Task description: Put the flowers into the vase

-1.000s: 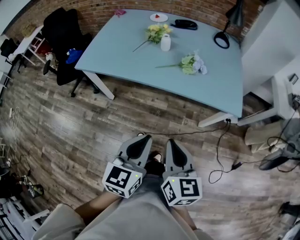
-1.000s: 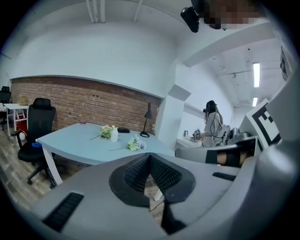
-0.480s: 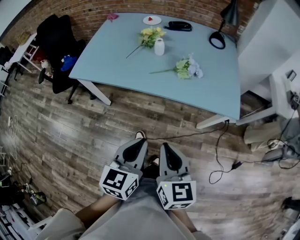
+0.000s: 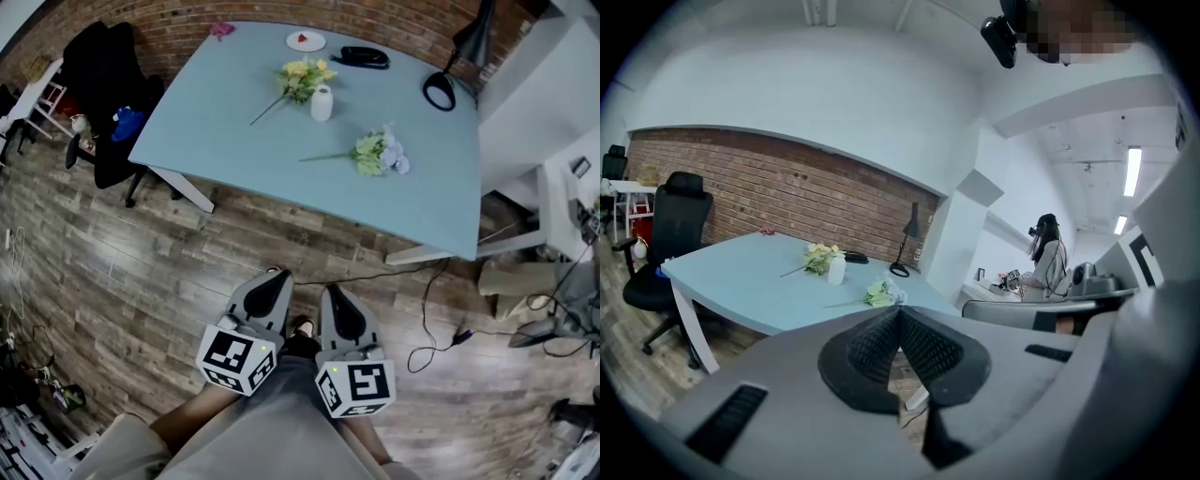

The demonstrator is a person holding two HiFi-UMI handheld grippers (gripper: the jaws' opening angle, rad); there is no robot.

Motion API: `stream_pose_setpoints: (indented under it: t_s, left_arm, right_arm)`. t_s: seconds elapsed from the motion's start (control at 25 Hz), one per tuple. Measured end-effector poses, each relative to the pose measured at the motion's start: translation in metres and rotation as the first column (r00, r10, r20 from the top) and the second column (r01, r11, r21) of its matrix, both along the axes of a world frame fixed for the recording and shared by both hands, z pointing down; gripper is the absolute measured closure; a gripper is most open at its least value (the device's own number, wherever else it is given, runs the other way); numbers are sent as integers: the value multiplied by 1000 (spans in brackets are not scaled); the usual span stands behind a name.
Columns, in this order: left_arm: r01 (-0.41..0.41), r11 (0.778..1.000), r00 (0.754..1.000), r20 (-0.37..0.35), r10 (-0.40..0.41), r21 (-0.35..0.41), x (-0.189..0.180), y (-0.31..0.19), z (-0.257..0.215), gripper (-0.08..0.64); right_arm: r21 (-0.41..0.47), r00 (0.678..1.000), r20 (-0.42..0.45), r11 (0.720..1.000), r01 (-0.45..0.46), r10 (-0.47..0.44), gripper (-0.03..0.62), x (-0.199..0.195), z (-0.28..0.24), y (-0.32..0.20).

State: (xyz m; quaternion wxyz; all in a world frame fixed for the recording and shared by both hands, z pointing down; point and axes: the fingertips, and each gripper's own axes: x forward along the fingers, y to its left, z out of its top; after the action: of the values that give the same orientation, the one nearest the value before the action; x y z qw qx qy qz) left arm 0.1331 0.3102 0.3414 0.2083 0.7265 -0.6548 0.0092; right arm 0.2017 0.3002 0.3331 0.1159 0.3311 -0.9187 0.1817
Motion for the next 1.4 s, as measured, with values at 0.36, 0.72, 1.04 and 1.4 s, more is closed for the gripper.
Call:
stream_pose_setpoints:
  t_s: [0.36,0.72,1.04,1.4]
  left_arm:
    - [-10,999,1000,-17,10,35,-58,-59,-17,545]
    - [-64,997,996,-52,66,38,-101,-100,-17,545]
    - [-89,994,993,-72,94,65,-135,-116,-22,545]
    - [-118,992,990,-67,121,49,-146,-121,-19,545]
  right_arm:
    - [-13,999,-17,999,29,-29,569,-62,-5,-50]
    - [-27,999,-47,999,-23,21,568,-104,-3,-95]
    - [-34,998,-48,998,-45,43,568,-139,-4,-108]
    - [-73,996,-25,994,-81,80,566,-150,0,-117]
